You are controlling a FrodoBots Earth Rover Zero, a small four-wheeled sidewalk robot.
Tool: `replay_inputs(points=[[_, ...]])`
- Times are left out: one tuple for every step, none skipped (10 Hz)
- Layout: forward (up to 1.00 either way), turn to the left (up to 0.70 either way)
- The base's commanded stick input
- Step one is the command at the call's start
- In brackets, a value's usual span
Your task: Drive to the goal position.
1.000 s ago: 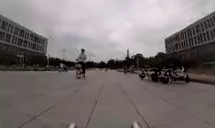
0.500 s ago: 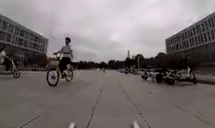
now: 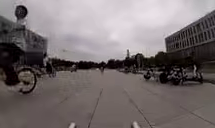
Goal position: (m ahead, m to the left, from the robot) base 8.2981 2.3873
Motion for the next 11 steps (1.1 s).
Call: replay_inputs(points=[[0.70, 0.01], [0.70, 0.01], [0.70, 0.01], [0.70, 0.01], [0.70, 0.01], [0.70, 0.01], [0.70, 0.07], [0.70, 0.14], [0.70, 0.11], [0.70, 0.04], [0.70, 0.01]])
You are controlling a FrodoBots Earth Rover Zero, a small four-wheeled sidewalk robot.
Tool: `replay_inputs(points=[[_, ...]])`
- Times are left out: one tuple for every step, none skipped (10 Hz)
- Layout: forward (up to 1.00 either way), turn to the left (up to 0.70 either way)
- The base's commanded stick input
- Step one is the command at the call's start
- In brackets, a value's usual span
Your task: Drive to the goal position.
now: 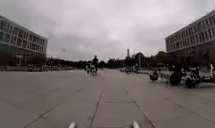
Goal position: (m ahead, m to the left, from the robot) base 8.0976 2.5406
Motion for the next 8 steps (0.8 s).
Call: replay_inputs(points=[[0.70, 0.01], [0.70, 0.01], [0.70, 0.01], [0.70, 0.10], [0.70, 0.15], [0.70, 0.15], [0.70, 0.15], [0.70, 0.15]])
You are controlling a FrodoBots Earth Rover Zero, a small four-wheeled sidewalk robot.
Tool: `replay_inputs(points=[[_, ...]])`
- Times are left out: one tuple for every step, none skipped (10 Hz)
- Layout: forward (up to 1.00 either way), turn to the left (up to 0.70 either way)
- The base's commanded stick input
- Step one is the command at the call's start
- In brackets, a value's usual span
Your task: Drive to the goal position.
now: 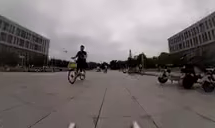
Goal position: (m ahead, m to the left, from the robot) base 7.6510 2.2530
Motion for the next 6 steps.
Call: replay_inputs(points=[[0.70, 0.15], [0.70, 0.15], [0.70, 0.15], [0.70, 0.15], [0.70, 0.15], [0.70, 0.12]])
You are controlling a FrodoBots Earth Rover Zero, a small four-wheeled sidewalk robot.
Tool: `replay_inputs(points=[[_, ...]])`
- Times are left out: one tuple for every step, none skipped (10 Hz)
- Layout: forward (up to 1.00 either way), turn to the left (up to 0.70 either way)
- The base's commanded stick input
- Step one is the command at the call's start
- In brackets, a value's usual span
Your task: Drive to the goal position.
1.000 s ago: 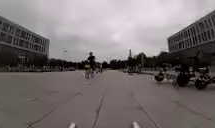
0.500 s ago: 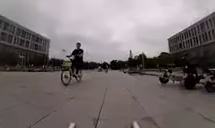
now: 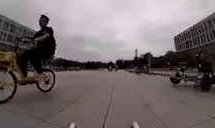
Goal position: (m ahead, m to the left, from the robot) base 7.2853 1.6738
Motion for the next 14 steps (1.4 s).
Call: replay_inputs(points=[[0.70, 0.01], [0.70, 0.01], [0.70, 0.01], [0.70, 0.01], [0.70, 0.01], [0.70, 0.01], [0.70, 0.01], [0.70, 0.01], [0.70, 0.01], [0.70, 0.01], [0.70, 0.01], [0.70, 0.01], [0.70, 0.01], [0.70, 0.01]])
